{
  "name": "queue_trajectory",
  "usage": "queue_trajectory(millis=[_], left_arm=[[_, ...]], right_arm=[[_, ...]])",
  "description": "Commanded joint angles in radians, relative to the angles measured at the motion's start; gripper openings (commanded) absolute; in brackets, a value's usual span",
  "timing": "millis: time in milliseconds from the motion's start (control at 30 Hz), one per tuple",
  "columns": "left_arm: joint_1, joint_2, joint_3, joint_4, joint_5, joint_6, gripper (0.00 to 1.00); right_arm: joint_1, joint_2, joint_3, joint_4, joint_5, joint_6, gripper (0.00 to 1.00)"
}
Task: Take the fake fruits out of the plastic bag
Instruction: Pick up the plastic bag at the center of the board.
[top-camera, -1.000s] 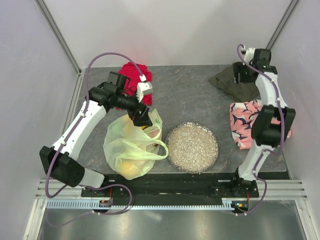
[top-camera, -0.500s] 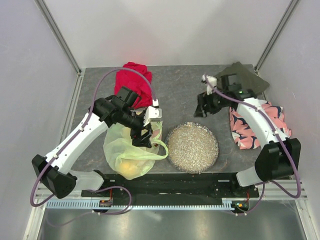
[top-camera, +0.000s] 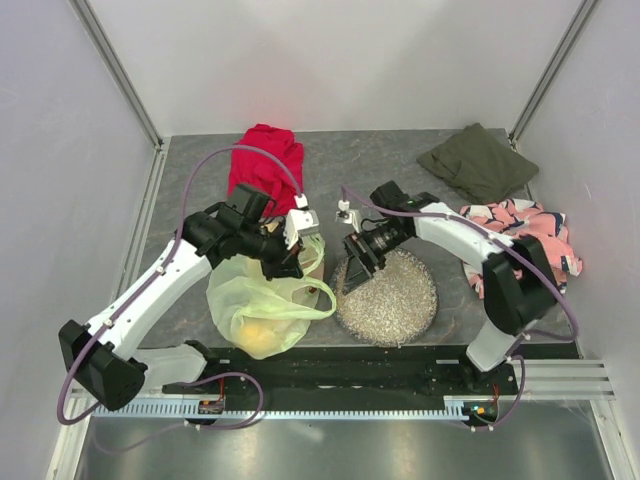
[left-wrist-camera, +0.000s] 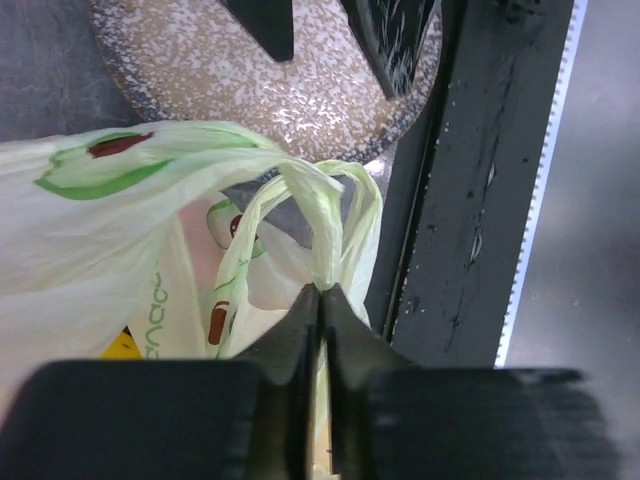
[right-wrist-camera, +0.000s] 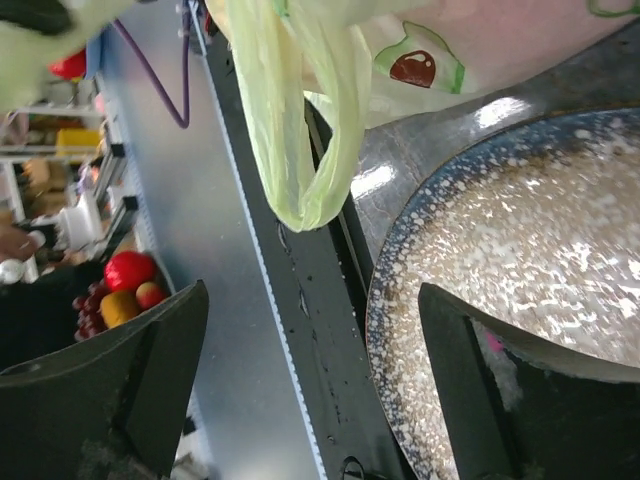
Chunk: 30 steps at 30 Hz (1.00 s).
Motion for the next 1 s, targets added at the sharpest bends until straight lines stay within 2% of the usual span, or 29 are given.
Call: queue_trajectory(millis=[0,100,200,233,267,300,367,433,500,600,700,767,800,833,900,967], left_arm=[[0.062,-0.093,-0.016,0.08,0.003,-0.166,0.02],[0.089,-0.127,-0.023,0.08,0.02,-0.179,0.02],[0.096,-0.151,-0.029,0.078,0.017,-0.197,0.02],[0.101,-0.154,-0.033,0.078,0.017,-0.202,0.02],[0.105,-0.157,-0.036,0.082,0.018,-0.208,0.02],[0.116,-0.16,-0.038,0.086,0.025,-0.222,0.02],[0.13,-0.162,-0.036,0.109,0.034,-0.237,0.02],[0.145,-0.144,-0.011,0.134,0.037,-0.243,0.02],[0.156,-0.106,0.028,0.184,0.028,-0.251,0.02],[0.202,0.031,0.158,0.274,0.072,-0.315,0.02],[0.263,0.212,0.383,0.385,0.152,-0.428,0.02],[0.282,0.364,0.512,0.411,0.164,-0.487,0.02],[0.283,0.414,0.657,0.416,0.166,-0.493,0.02],[0.285,0.453,0.728,0.424,0.163,-0.501,0.02],[0.283,0.551,0.91,0.446,0.141,-0.519,0.02],[0.283,0.614,1.006,0.46,0.127,-0.521,0.02]], right_arm=[[0.086,0.121,0.092,0.005,-0.107,-0.048,0.95],[0.149,0.17,0.094,0.107,-0.044,0.058,0.95],[0.177,0.217,0.097,0.192,-0.057,0.155,0.93],[0.185,0.239,0.104,0.207,-0.07,0.16,0.87],[0.189,0.251,0.12,0.224,-0.09,0.204,0.78],[0.191,0.259,0.13,0.223,-0.09,0.21,0.55],[0.186,0.268,0.162,0.206,-0.053,0.224,0.31],[0.122,0.232,0.175,0.194,-0.024,0.235,0.12],[0.05,0.204,0.236,0.137,0.039,0.217,0.0],[-0.192,0.223,0.452,0.059,0.145,0.195,0.0],[-0.312,0.335,0.719,0.089,0.24,0.228,0.0],[-0.344,0.39,0.915,0.146,0.271,0.267,0.0],[-0.367,0.441,0.978,0.17,0.297,0.319,0.0],[-0.378,0.464,1.1,0.218,0.31,0.34,0.0],[-0.404,0.533,1.214,0.258,0.335,0.402,0.0],[-0.415,0.552,1.324,0.298,0.36,0.405,0.0]])
